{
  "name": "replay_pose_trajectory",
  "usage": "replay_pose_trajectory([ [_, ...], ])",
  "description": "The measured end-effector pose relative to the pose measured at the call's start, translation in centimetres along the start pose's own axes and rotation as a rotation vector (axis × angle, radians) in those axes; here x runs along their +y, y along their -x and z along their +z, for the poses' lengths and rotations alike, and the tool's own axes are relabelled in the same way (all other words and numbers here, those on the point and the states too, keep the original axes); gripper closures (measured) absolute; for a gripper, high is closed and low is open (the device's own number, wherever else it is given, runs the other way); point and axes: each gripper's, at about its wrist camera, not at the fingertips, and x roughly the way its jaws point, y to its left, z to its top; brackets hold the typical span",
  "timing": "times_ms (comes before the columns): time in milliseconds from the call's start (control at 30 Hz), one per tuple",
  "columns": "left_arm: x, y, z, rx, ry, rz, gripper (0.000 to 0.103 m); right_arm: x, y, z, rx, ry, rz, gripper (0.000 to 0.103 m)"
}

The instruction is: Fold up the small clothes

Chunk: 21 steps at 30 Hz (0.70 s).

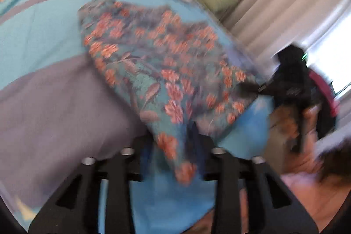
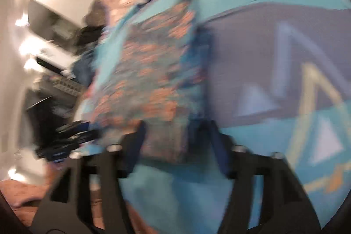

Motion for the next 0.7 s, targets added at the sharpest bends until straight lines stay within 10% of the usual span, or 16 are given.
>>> replay_pose_trajectory([
  [233,2.8,4.1,4.2,-0.282,0.006,0.225,0.05,2.4,1.0,6.8,-0.221,0.187,-0.088,0.077],
  [433,7.0,-1.3,11.7,-0.253,0.027,0.377,0.05,5.7,-5.1,14.1,-0.126,0.37,-0.097,0.081],
  [600,12.8,-5.1,13.3,-0.15,0.206,0.266,0.044,4.0,-10.1,18.9,-0.06,0.327,-0.078,0.063],
  [667,13.7,-5.8,14.1,-0.171,0.224,0.219,0.044,3.6,-11.8,20.1,-0.039,0.326,-0.039,0.102],
  [700,13.8,-6.1,14.8,-0.183,0.208,0.186,0.069,3.4,-12.1,19.9,-0.034,0.327,-0.023,0.103],
])
